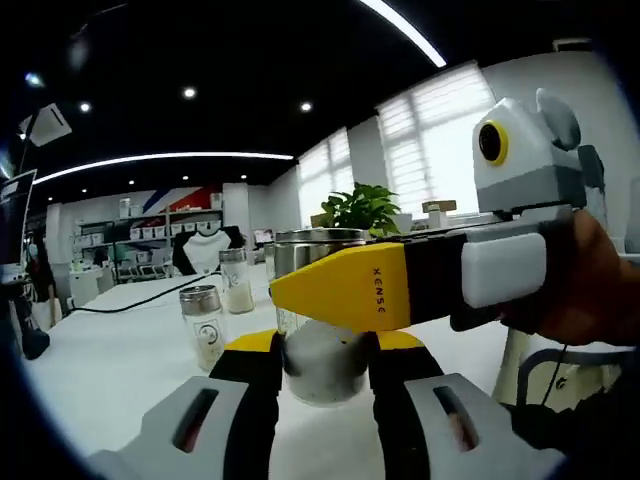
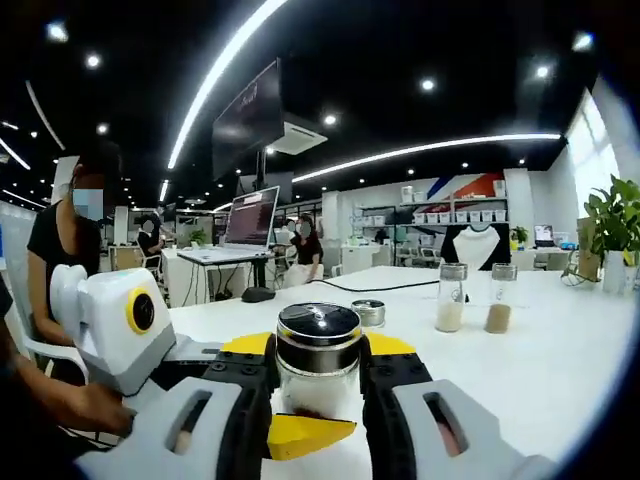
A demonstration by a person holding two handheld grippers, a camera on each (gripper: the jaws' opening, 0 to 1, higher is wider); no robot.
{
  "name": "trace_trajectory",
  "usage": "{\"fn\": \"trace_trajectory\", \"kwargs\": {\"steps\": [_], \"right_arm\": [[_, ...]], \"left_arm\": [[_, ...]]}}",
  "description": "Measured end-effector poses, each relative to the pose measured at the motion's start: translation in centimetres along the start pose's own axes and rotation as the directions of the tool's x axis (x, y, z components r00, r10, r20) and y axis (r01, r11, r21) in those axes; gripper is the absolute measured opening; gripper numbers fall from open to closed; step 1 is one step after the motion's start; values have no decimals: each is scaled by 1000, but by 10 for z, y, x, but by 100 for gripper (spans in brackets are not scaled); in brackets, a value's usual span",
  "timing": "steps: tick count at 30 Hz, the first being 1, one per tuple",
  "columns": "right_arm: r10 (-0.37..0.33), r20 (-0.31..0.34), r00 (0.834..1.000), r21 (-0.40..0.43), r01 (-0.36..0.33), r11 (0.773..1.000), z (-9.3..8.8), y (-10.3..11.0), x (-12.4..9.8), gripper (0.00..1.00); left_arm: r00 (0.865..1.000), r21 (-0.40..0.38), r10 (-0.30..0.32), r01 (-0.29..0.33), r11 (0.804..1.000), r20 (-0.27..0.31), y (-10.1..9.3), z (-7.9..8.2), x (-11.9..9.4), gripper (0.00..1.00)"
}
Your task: Rotate the seasoning bottle until the label or dispensing opening points toward the visible target arrow and the bottle remains upright within the marked orientation range
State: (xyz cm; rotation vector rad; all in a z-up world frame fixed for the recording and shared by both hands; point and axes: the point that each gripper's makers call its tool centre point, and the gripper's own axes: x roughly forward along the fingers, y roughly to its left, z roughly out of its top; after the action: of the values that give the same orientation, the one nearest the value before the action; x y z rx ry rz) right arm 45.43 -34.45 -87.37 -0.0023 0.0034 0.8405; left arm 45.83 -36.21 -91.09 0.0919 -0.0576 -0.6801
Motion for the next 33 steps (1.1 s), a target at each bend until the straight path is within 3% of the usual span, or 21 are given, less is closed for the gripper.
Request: {"fn": "trace_trajectory", "kwargs": {"steps": [7, 10, 12, 15, 18, 22, 24, 27, 33], "right_arm": [[103, 23, 994, -63, -102, 993, 6, 7, -9, 30], [185, 40, 982, -43, -183, 982, 8, 13, -14, 30], [204, 58, 977, -43, -202, 979, 10, 12, -16, 30], [237, 70, 969, -22, -236, 972, 12, 17, -18, 30], [300, 64, 952, -44, -298, 954, 11, 28, -20, 30], [316, 81, 945, -34, -314, 949, 12, 32, -23, 30], [304, 90, 949, -12, -304, 953, 12, 32, -20, 31], [237, 92, 967, -35, -235, 971, 12, 30, -13, 31], [146, 68, 987, -116, -138, 984, 12, 30, -5, 31]], "left_arm": [[996, 19, -90, 91, 996, -8, -9, 0, 1, 37], [987, 12, -159, 159, 987, -15, -14, -2, -1, 37], [980, -50, -200, 200, 979, -9, -17, -1, -2, 37], [968, -77, -250, 250, 965, 5, -22, 2, -5, 37], [950, -86, -313, 311, 947, -14, -29, -1, -9, 38], [948, -79, -315, 311, 947, -41, -30, -1, -14, 37], [955, -65, -291, 287, 956, -59, -27, 0, -14, 37], [976, -18, -202, 201, 979, -77, -16, -3, -12, 37], [989, 5, -122, 123, 992, -80, -9, -4, -8, 37]]}}
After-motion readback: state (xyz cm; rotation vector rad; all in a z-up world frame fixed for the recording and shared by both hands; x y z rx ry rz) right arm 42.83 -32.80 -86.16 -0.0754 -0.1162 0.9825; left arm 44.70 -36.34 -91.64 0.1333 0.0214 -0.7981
